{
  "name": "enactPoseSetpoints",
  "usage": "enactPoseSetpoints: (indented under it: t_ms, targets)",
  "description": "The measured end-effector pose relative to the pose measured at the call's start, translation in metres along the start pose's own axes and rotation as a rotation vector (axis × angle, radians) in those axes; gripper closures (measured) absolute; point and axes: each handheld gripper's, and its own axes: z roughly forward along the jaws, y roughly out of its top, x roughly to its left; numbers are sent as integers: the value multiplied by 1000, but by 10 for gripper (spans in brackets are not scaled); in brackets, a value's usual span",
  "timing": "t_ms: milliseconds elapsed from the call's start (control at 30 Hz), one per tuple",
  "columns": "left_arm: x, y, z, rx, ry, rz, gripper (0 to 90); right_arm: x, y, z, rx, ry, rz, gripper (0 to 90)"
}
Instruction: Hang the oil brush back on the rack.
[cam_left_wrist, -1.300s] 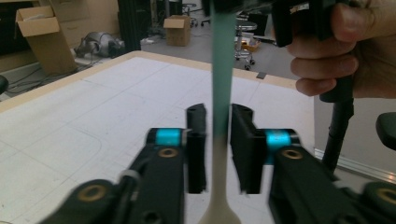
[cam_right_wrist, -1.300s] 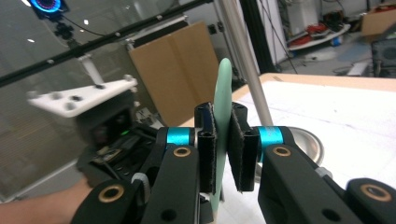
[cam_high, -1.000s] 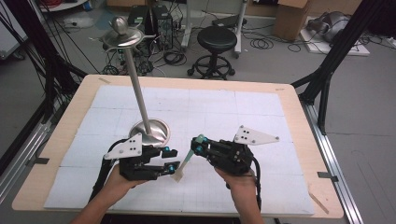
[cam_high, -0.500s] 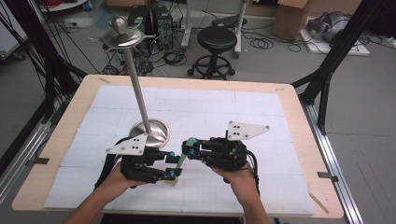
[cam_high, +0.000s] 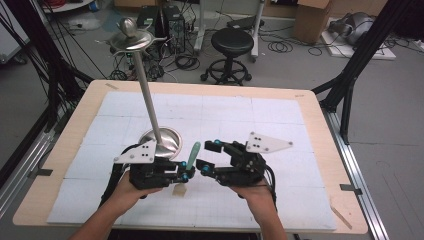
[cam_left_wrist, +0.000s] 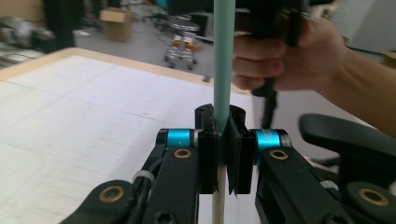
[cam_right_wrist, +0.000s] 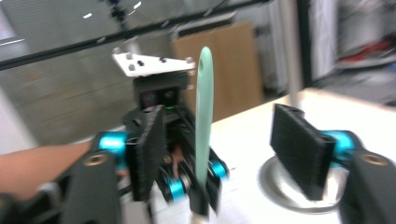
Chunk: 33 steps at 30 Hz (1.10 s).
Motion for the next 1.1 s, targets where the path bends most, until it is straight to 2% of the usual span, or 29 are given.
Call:
enactPoseSetpoints:
  t_ms: [67, 133, 267, 367, 433, 600, 667, 733, 867, 967, 1100]
  targets:
    - [2, 4, -4, -13, 40, -1, 841, 1, -3, -15, -41, -80, 5, 241]
    - [4, 9, -9, -32, 95, -7, 841, 2, -7, -30, -57, -161, -16, 204]
    - [10, 25, -22, -78, 212, -20, 841, 2, -20, -64, -52, -357, -43, 173]
    - [14, 40, -29, -88, 286, -11, 841, 1, -31, -83, -27, -479, -55, 165]
    - [15, 51, -34, -105, 328, -2, 841, 0, -39, -94, 7, -538, -63, 165]
    - [17, 72, -43, -136, 389, 7, 841, -1, -59, -108, 16, -590, -40, 165]
    - [17, 81, -46, -150, 400, 12, 841, -2, -61, -111, 31, -601, -38, 165]
    - [18, 91, -50, -161, 418, 19, 841, -2, -61, -114, 21, -605, -36, 165]
    - [23, 107, -53, -176, 454, 5, 842, -2, -60, -116, 2, -616, -30, 165]
    - [25, 112, -54, -191, 462, -11, 841, -2, -61, -113, 13, -612, -34, 165]
    - [25, 114, -54, -193, 473, -6, 841, -2, -61, -111, 18, -605, -37, 165]
